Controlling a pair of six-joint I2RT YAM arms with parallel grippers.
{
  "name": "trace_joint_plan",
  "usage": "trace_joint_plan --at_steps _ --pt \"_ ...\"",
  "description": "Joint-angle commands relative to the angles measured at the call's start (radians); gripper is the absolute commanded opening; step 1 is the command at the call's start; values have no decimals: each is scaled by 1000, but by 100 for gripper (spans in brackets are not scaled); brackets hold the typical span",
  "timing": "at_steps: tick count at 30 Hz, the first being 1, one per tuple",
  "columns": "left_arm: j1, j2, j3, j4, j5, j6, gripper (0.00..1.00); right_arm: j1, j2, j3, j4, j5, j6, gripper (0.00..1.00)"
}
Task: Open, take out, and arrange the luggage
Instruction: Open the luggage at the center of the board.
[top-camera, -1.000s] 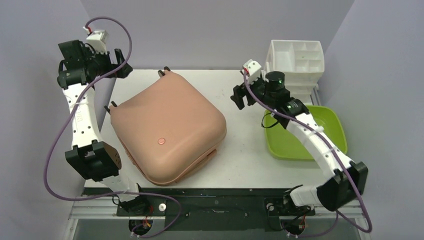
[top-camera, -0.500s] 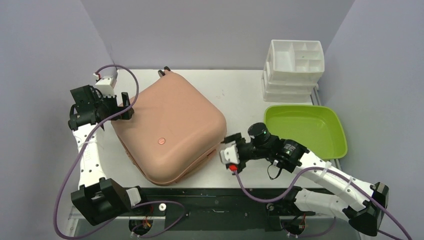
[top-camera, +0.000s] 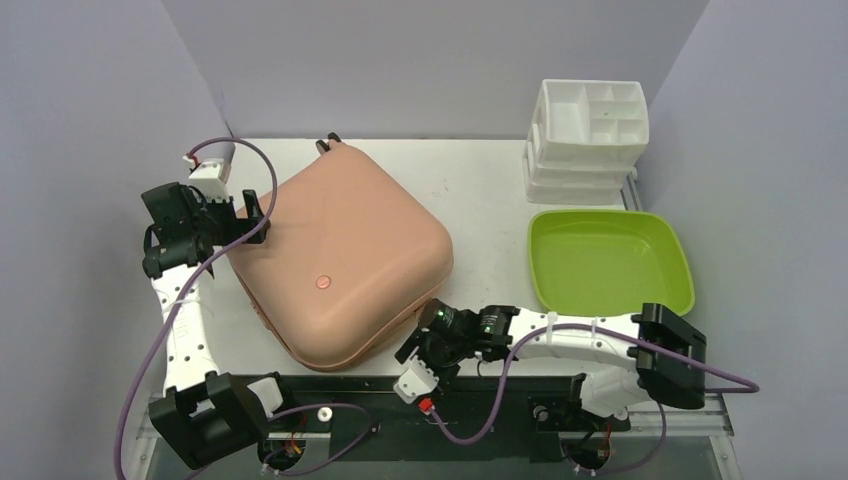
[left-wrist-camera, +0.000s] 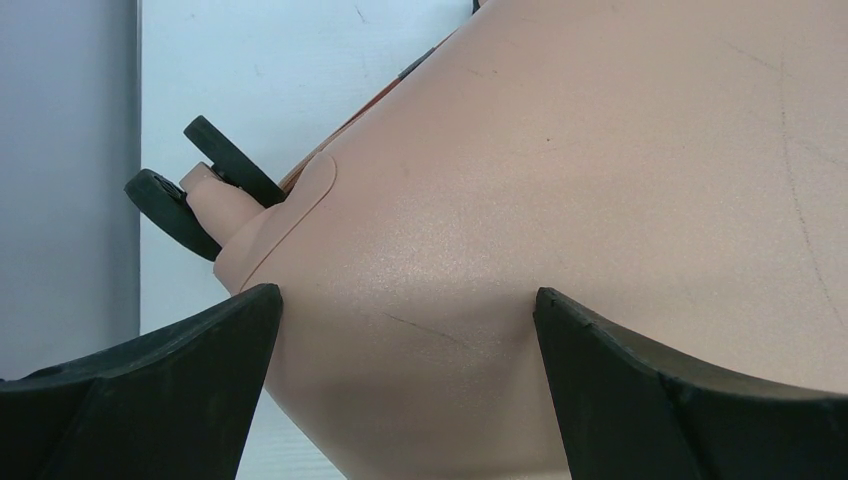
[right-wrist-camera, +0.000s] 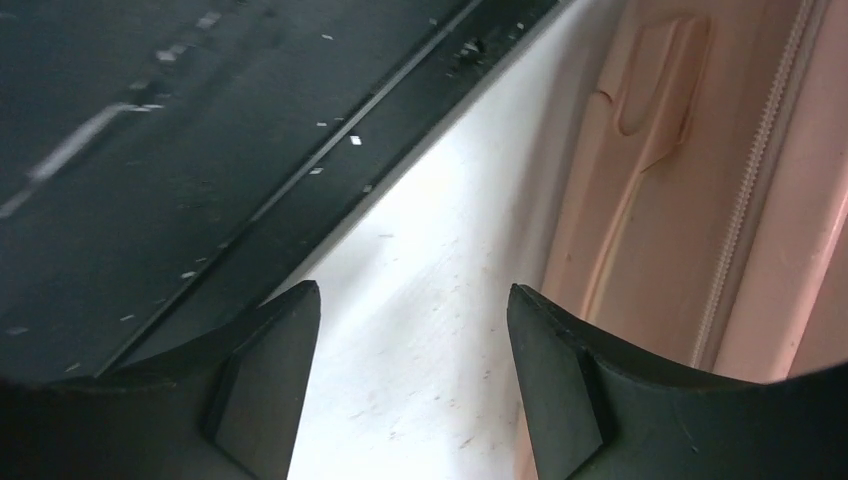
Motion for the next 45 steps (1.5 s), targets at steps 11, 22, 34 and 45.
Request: trace_joint_plan --at_steps 11,22,34,45 --pt "24 -16 10 50 44 -21 96 -11 173 69 407 192 148 71" --pt "34 -33 -7 62 66 -27 96 -168 64 12 446 184 225 73" --pt "41 -34 -17 80 74 -44 96 -273 7 97 321 -51 265 74" --pt "49 -36 -26 82 84 -54 96 -122 183 110 376 31 230 69"
